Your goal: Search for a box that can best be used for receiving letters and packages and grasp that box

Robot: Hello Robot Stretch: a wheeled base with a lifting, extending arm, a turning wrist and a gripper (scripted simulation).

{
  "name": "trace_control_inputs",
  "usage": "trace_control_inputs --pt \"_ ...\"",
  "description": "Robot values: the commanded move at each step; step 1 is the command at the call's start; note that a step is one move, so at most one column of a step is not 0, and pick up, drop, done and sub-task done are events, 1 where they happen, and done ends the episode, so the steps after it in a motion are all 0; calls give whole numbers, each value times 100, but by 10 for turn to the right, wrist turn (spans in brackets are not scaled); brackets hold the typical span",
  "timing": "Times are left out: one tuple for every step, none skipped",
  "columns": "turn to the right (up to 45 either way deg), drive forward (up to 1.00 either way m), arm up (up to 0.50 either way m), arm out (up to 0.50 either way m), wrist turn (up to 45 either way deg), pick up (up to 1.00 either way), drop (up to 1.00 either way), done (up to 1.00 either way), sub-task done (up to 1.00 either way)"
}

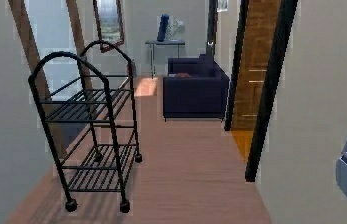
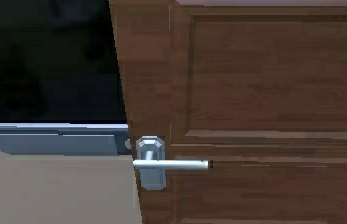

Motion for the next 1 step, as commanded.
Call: trace_control_inputs --pt "30 0 0 0 0 0 0 0 0"
